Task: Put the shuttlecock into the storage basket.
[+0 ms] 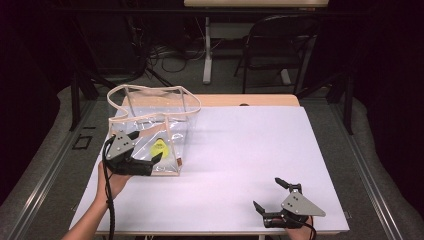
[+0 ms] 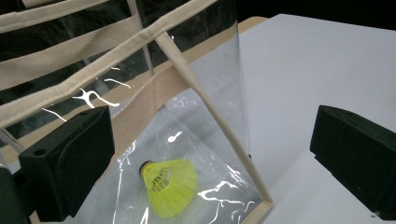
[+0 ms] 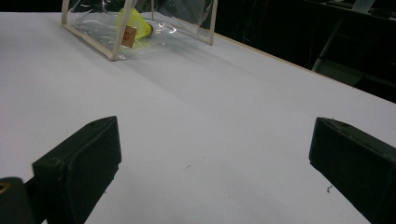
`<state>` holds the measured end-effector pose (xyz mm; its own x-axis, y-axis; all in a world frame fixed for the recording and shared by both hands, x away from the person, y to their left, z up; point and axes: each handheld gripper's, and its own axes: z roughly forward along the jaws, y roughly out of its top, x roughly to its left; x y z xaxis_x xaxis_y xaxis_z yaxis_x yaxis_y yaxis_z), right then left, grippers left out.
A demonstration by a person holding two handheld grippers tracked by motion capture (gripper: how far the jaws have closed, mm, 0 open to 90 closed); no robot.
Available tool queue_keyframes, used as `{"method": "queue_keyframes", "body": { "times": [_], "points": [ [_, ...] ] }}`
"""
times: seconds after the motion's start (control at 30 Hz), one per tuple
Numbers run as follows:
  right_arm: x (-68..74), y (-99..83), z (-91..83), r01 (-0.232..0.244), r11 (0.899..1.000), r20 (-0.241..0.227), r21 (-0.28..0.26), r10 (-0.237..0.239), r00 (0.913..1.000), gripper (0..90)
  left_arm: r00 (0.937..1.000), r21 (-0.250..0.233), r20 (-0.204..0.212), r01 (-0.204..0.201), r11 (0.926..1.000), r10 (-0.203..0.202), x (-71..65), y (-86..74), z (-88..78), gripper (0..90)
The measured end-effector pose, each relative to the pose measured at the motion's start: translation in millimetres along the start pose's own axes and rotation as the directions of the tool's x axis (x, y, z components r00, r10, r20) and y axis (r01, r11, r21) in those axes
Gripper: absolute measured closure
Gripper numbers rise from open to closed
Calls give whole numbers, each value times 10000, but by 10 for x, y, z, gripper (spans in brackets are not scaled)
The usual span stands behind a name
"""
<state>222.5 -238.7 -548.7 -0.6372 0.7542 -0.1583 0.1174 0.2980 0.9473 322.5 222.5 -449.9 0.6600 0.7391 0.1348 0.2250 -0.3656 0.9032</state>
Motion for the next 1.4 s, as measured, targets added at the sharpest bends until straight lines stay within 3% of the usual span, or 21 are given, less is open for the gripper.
{"method": "queue_keyframes", "body": {
  "times": [0.27,0.97,1.4],
  "points": [
    [4,0,5,13,10000,-17,1,-13,10000,19,9999,-219,160,58,9997,-55,-62,-107,-24,0],
    [8,-1,10,27,10000,-20,-17,-27,10000,19,9974,-65,613,378,9993,-374,-184,-384,-29,0],
    [11,0,10,35,10000,-24,-10,-35,10000,19,9945,-336,1038,180,9993,-145,-249,-548,-90,0]
  ]
}}
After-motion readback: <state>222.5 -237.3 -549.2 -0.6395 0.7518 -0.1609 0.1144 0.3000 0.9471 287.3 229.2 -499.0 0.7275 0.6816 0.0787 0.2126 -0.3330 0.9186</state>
